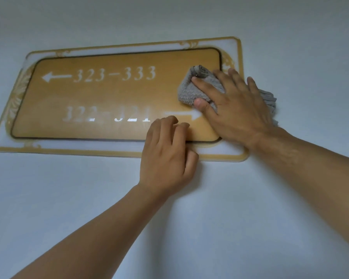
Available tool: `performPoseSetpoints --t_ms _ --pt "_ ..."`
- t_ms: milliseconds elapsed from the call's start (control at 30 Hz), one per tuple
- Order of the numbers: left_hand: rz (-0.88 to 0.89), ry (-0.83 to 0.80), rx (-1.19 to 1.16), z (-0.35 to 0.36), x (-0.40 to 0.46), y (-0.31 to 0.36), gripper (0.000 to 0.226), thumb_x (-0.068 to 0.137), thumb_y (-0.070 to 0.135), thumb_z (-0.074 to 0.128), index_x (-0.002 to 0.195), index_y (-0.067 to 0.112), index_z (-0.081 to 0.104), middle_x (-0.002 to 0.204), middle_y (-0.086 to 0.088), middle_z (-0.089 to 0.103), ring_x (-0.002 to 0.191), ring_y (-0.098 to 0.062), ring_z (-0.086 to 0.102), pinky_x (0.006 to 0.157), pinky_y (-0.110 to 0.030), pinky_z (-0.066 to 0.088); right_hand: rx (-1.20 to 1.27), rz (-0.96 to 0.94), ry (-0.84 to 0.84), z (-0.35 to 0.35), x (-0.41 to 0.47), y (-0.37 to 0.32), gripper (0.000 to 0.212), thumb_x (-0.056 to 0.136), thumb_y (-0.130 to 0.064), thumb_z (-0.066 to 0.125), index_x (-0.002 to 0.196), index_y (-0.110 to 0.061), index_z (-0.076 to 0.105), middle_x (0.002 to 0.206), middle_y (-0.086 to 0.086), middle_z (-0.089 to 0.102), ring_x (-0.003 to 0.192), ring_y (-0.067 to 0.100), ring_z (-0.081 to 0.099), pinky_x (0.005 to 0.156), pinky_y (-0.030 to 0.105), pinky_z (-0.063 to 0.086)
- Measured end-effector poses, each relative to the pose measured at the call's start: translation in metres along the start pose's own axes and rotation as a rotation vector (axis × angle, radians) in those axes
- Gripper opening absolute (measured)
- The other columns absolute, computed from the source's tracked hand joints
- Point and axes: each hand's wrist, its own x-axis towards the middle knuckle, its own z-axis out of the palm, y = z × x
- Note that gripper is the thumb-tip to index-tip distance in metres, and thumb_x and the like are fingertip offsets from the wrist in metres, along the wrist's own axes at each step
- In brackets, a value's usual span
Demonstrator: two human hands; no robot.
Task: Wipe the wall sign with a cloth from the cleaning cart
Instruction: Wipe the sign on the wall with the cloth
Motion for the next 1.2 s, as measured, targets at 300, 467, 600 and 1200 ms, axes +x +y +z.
performPoseSetpoints --t_ms 300,467,600,1200 --pt "-0.095 -0.034 -0.012 -0.003 0.001 0.001 0.057 0.081 0.023 0.042 0.133 0.003 0.051 0.147 -0.017 0.044 0.145 -0.033 0.032 0.117 -0.053 0.023 -0.014 0.005 -0.025 -0.004 0.035 0.008 0.063 0.094 -0.074 0.010 0.153 -0.053 0.010 0.167 -0.001 0.018 0.154 0.027 0.009 0.121 0.059 0.007" --pt "-0.120 -0.044 -0.015 -0.002 0.000 0.000 0.058 0.081 0.023 0.042 0.134 0.002 0.051 0.146 -0.017 0.045 0.143 -0.032 0.033 0.117 -0.052 0.024 -0.025 0.031 -0.029 -0.006 0.056 0.012 0.063 0.094 -0.074 0.011 0.153 -0.053 0.009 0.167 -0.003 0.016 0.154 0.027 0.009 0.121 0.058 0.006" --pt "-0.108 -0.071 -0.019 -0.001 0.001 -0.002 0.053 0.082 0.024 0.039 0.128 0.003 0.056 0.140 -0.017 0.050 0.139 -0.033 0.039 0.115 -0.051 0.028 -0.040 0.030 -0.034 -0.006 0.065 0.015 0.064 0.094 -0.074 0.009 0.153 -0.053 0.007 0.167 -0.001 0.016 0.154 0.028 0.009 0.122 0.056 0.004" --pt "-0.113 -0.061 -0.010 0.001 -0.001 -0.003 0.051 0.081 0.025 0.040 0.124 0.006 0.057 0.138 -0.015 0.052 0.137 -0.033 0.040 0.114 -0.051 0.030 -0.049 0.101 -0.016 -0.007 0.118 0.024 0.063 0.095 -0.072 0.013 0.155 -0.049 0.011 0.166 0.002 0.020 0.153 0.029 0.013 0.122 0.055 0.006"
